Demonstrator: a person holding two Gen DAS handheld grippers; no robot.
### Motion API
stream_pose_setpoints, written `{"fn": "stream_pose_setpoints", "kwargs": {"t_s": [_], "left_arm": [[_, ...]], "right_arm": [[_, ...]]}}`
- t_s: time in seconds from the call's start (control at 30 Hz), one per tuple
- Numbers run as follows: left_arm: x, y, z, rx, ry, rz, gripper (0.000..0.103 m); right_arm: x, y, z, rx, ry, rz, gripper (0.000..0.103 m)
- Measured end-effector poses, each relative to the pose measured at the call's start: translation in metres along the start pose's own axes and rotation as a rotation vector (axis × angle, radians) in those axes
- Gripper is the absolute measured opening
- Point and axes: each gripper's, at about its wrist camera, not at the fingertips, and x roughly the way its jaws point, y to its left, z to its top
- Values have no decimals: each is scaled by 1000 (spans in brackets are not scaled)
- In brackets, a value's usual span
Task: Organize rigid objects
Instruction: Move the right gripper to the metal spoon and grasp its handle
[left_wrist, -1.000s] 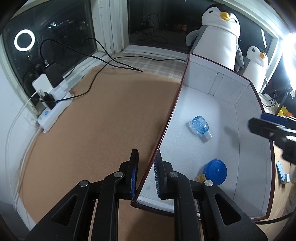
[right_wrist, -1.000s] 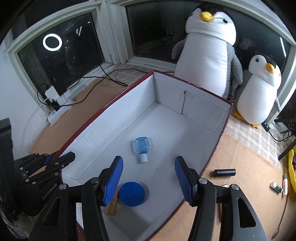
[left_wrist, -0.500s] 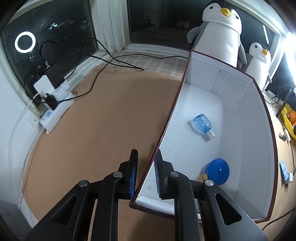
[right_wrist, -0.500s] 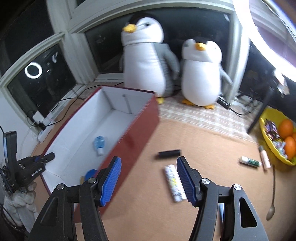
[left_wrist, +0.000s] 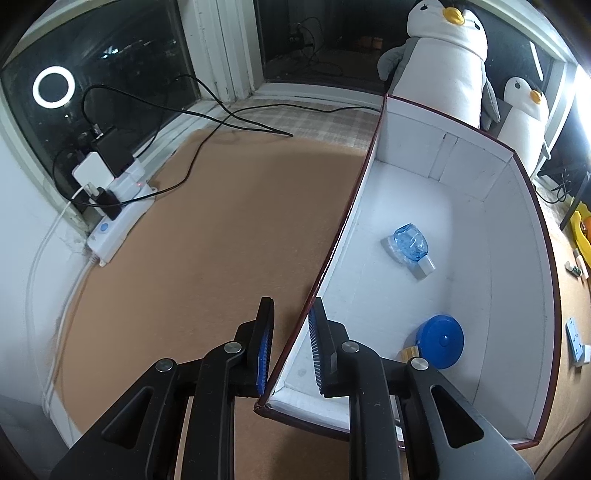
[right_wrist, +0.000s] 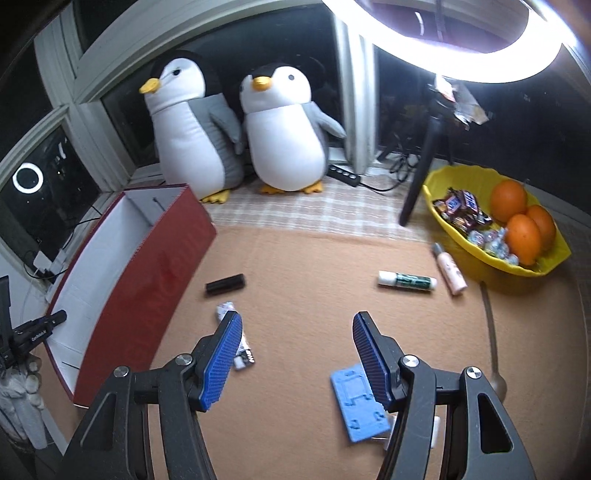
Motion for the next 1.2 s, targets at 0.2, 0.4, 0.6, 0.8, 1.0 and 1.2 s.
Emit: {"fn": "stream_pose_setpoints", "kwargs": {"t_s": [0.2, 0.4, 0.6, 0.8, 1.0, 1.2], "left_arm": [[1, -2, 1, 6, 10, 15, 18], [2, -2, 2, 4, 17, 25, 20], [3, -3, 2, 0, 24, 33, 20], [3, -4, 3, 0, 29, 38, 20], [4, -5, 3, 2, 34, 43, 20], [4, -5, 3, 0, 36, 45, 20]], "right_arm": [[-2, -39, -8, 53, 16, -37, 58], [-3, -86, -20, 111, 37, -85, 58], [5, -139, -34, 184, 92, -144, 58], [17, -169, -43, 205, 154, -169, 49], [38, -186, -44, 225, 222, -155, 39], [51, -191, -45, 222, 261, -154, 32]]}}
